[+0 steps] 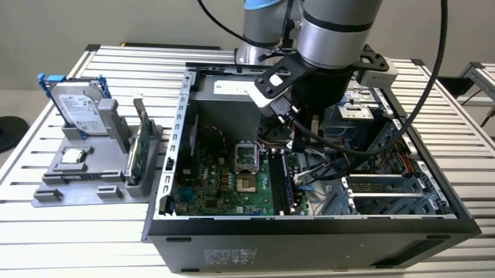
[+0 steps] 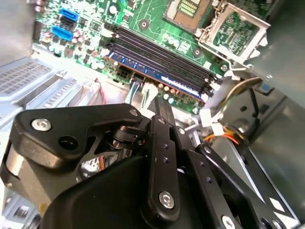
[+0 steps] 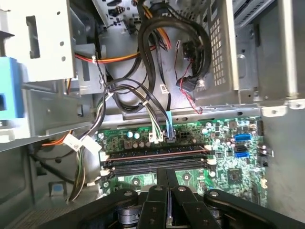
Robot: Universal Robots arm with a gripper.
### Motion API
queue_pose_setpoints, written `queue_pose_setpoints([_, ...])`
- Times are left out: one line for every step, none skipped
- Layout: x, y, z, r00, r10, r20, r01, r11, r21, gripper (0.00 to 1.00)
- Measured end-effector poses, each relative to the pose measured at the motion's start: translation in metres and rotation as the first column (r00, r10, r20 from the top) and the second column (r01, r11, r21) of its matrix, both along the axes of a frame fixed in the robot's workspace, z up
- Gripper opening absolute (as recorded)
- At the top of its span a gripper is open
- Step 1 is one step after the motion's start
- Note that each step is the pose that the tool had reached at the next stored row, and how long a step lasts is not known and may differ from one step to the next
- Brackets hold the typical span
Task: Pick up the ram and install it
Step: 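Press down the ram until it locks into place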
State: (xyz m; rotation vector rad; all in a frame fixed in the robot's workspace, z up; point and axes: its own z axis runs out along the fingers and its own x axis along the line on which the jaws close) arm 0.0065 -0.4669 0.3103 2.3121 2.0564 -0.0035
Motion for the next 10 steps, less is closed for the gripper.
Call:
queue_pose_setpoints([-0.0001,0.0,0.0002,1.0,0.0,-0.0008,0.0,1.0,0.0002,0.0])
queue_pose_setpoints([-0.0001,0.0,0.0002,1.0,0.0,-0.0014,0.0,1.0,0.0002,0.0])
queue_pose_setpoints([-0.0001,0.0,0.0002,1.0,0.0,-0.0021,0.0,1.0,0.0003,0.0])
queue_pose_setpoints([-0.0001,0.0,0.0002,1.0,0.0,-0.0028,0.0,1.0,0.0003,0.0])
queue_pose_setpoints([-0.0001,0.0,0.0002,1.0,0.0,-0.0034,0.0,1.0,0.0003,0.0])
queue_pose_setpoints([-0.0001,0.0,0.0003,1.0,0.0,-0.0042,0.0,1.0,0.0003,0.0])
queue_pose_setpoints([-0.0001,0.0,0.0004,1.0,0.0,-0.0049,0.0,1.0,0.0001,0.0])
queue_pose_setpoints([-0.0001,0.0,0.0004,1.0,0.0,-0.0056,0.0,1.0,0.0002,0.0])
queue_pose_setpoints([-0.0001,0.0,0.0004,1.0,0.0,-0.0062,0.0,1.0,0.0002,0.0])
queue_pose_setpoints([-0.0001,0.0,0.0005,1.0,0.0,-0.0069,0.0,1.0,0.0002,0.0])
